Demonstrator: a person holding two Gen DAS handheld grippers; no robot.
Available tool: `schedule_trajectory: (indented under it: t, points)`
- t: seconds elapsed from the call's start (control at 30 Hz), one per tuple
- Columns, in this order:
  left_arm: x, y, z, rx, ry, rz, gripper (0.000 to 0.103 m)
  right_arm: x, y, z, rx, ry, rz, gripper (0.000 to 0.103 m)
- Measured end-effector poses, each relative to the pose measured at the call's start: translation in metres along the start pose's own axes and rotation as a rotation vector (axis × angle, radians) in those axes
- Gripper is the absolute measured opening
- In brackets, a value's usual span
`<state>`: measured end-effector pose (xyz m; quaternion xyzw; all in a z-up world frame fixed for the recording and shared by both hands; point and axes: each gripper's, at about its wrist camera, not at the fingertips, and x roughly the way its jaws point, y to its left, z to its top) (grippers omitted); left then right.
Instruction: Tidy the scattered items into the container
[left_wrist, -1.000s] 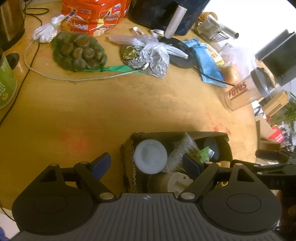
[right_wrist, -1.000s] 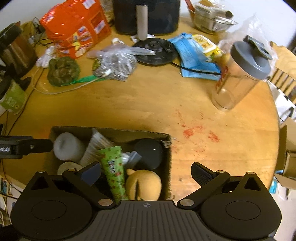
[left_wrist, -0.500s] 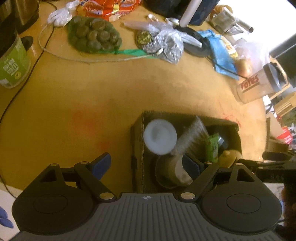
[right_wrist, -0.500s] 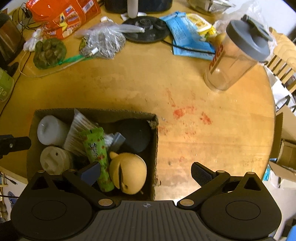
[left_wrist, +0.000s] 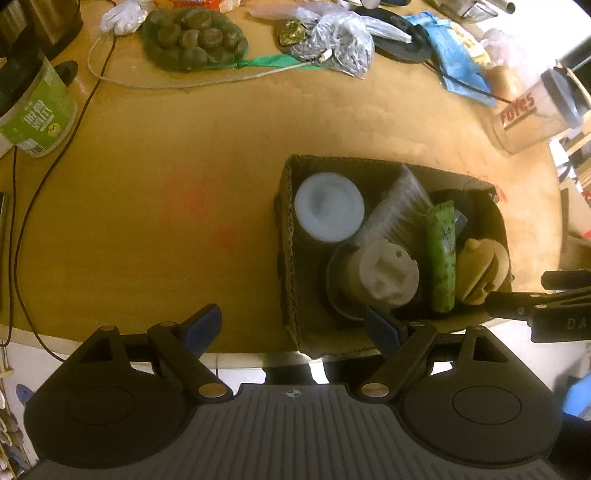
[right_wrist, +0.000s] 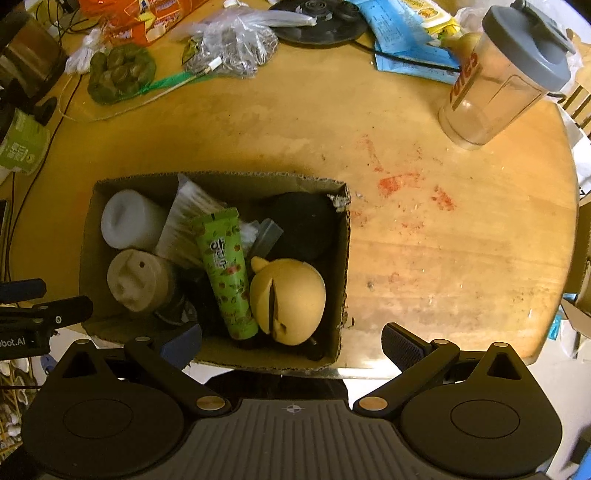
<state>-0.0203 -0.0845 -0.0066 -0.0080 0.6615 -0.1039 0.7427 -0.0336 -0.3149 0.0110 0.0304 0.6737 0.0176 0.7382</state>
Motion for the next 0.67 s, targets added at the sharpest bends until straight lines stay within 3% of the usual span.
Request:
schedule_trajectory:
  t: [0.43, 0.5, 0.53, 0.67]
  points:
    - [0.001, -0.011, -0.001, 0.018, 0.028, -0.015, 0.087, 0.001, -0.013, -0.010, 0.034, 0.017, -0.006, 0.103]
    - [0.000, -0.009, -0.002, 0.007, 0.024, -0.023, 0.091, 0.000, -0.014, -0.011, 0.035, 0.016, -0.007, 0.103]
    - [-0.001, -0.008, -0.002, 0.002, 0.020, -0.026, 0.102, 0.000, -0.014, -0.012, 0.034, 0.015, -0.008, 0.103]
    - [-0.003, -0.008, -0.003, -0.002, 0.023, -0.037, 0.103, 0.000, -0.014, -0.014, 0.033, 0.018, -0.012, 0.103]
